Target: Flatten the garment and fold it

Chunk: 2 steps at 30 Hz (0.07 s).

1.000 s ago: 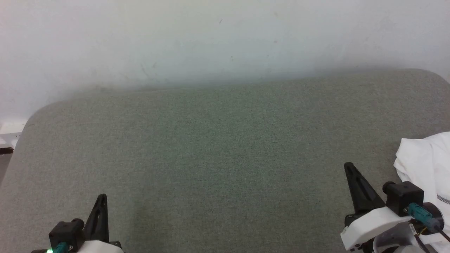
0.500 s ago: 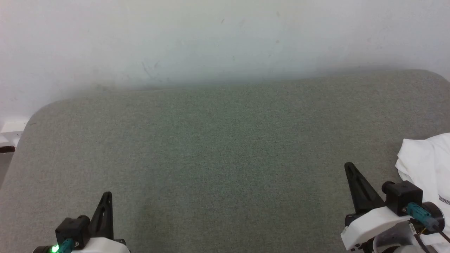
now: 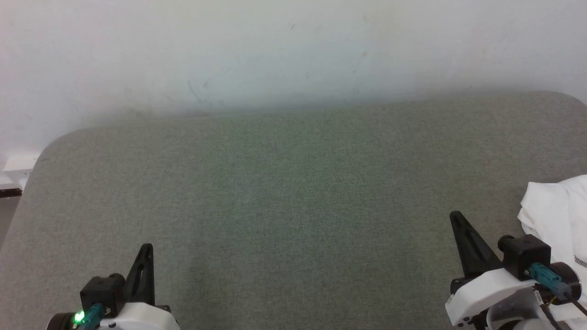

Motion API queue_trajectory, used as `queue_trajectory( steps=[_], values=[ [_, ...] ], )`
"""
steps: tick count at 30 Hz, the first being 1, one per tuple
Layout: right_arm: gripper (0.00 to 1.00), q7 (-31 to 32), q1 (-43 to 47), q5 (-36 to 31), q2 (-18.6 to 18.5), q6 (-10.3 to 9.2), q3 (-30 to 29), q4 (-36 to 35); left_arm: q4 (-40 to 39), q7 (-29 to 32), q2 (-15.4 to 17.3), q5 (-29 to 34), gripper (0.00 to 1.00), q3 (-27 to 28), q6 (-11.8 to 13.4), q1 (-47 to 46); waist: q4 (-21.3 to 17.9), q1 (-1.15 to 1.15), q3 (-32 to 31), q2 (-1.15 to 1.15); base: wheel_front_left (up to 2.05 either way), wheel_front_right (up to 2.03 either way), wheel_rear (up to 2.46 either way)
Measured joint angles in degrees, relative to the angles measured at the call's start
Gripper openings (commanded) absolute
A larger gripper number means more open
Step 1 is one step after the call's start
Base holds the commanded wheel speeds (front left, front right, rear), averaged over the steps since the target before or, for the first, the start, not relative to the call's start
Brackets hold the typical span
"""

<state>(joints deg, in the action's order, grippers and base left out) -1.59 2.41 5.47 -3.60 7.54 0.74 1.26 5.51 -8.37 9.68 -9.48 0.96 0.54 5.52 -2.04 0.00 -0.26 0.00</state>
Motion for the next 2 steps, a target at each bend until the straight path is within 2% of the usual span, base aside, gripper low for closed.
queue_trajectory(
  steps=[2],
  values=[
    [0.00, 0.0, 0.0, -0.1, 0.0, 0.00, 0.0, 0.0, -0.2, 0.4, -0.2, 0.1, 0.00, 0.0, 0.0, -0.2, 0.1, 0.00, 0.0, 0.00, 0.00, 0.00, 0.00]
  ],
)
